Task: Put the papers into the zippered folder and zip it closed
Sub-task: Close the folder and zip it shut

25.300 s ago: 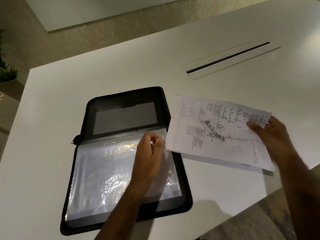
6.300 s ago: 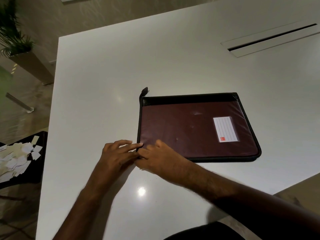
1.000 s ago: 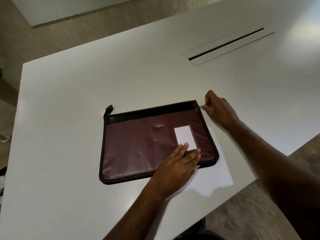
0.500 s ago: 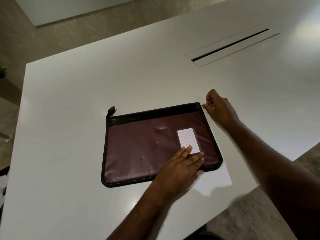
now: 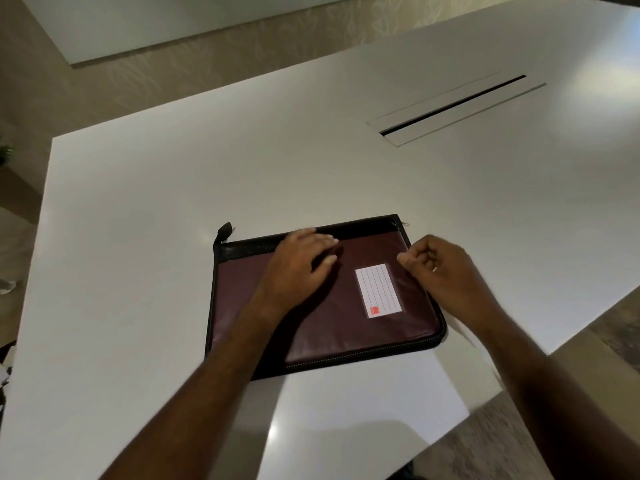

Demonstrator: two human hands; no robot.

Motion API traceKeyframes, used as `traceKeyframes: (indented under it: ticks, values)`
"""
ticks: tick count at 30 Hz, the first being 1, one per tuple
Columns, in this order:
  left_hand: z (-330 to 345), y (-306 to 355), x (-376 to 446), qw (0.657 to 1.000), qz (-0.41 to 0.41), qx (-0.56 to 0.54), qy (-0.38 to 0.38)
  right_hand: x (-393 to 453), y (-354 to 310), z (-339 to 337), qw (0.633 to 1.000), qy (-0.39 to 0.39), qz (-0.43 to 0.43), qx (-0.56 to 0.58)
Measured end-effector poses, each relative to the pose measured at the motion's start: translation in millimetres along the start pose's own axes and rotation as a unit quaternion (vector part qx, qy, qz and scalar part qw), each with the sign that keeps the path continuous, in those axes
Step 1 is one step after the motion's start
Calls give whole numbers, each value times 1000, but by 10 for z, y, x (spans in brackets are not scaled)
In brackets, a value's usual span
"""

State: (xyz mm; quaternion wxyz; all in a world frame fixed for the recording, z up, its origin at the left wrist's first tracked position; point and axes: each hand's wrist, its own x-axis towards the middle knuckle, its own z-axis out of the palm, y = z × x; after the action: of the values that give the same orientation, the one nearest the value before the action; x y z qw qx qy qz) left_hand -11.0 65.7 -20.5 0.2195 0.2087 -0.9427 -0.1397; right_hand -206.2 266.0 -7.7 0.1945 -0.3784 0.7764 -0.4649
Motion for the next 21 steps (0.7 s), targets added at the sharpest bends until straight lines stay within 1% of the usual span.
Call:
traceKeyframes:
  ticks: [2,4,7,9,10,12,14,16,18,21]
  values:
    - [-56,-256,169,999,-44,7,-17,-163,-104,14,997,-54,34,37]
    - [-93,-486,302,994,-89,32,-55,-339,-200,56,985,-135,68,85]
    - [-112,-704,410,985,-139,39,-98,-610,-272,202,949,-280,108,96]
    - [-105,-780,442,982,-150,30,-113,-760,-284,310,924,-346,137,90]
    - [-100,-805,456,981,-153,27,-119,-821,-282,353,912,-367,153,95]
    - [-89,-844,479,980,-152,25,-125,-907,-271,426,894,-390,189,113]
    - [-79,-868,494,981,-145,28,-128,-960,-258,471,880,-389,231,144]
    - [-71,-878,494,981,-142,21,-128,-987,-245,492,862,-382,266,201]
    - [-69,-879,488,982,-137,18,-127,-1013,-223,517,832,-371,309,275]
    - [-57,-884,483,982,-134,10,-130,-1072,-193,578,786,-331,367,372]
